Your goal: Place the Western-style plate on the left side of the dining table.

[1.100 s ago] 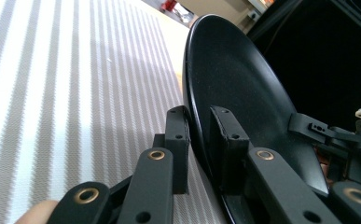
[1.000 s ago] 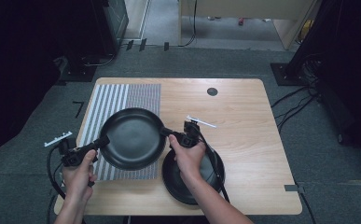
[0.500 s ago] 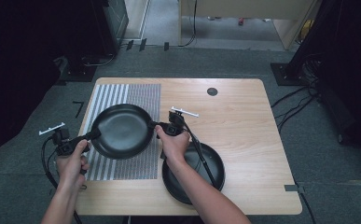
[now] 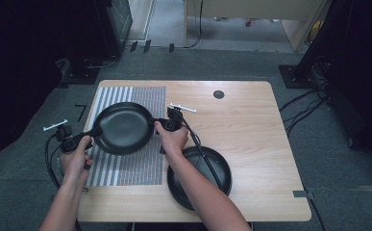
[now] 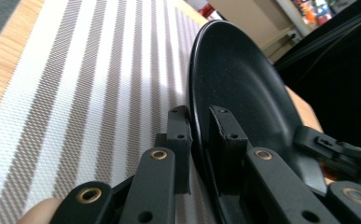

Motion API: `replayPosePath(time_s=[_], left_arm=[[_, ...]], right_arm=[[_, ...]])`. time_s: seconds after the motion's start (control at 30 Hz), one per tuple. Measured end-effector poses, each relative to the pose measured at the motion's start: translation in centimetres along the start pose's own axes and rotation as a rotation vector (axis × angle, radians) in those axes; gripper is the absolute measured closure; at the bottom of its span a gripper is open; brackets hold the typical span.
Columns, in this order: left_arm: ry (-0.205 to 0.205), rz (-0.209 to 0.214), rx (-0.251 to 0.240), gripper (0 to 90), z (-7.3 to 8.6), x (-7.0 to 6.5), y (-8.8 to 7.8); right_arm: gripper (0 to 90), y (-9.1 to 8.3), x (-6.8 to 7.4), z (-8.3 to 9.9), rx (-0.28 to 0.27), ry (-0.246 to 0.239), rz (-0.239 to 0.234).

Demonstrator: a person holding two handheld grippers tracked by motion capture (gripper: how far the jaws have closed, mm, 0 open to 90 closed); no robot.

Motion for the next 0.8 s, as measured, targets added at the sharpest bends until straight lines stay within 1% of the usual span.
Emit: replayPosePath(time_s=[0.1, 0.13, 0.3, 0.47, 0.6, 0.8], left_arm=[[-0.023, -0.013, 0.000, 79.6, 0.0, 0.6, 0.7], [-0.027, -0.018, 0.002, 79.6, 0.0, 0.7, 0.9], [-0.032, -0.035, 0.020, 79.5, 0.0, 1.2, 1.8], [-0.042, -0.049, 0.038, 79.3, 0.1, 1.6, 2.5], [-0.034, -0.052, 0.058, 79.0, 0.2, 1.7, 2.8], [-0.022, -0.079, 0.073, 77.8, 0.4, 1.9, 3.0]], right_arm=[[85.8, 0.7, 0.0, -0.3, 0.000, -0.022, 0.017], [85.8, 1.0, 0.0, -0.4, 0.002, -0.022, 0.026], [85.4, 2.0, -0.5, -0.9, 0.020, -0.014, 0.046], [85.1, 2.7, -1.0, -1.2, 0.020, -0.021, 0.061], [85.0, 3.0, -1.4, -1.2, 0.032, -0.011, 0.079], [84.8, 3.2, -1.5, -1.0, 0.045, -0.010, 0.094]])
Point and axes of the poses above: each handheld gripper's, and its own axes: y roughly forward along the jaws, z roughly out of its underside, x roughly to its left, the point moved 1 cm from there along y, roughly forward along the jaws, and after that the axes turned 10 degrees about y, right-handed, at the moved point
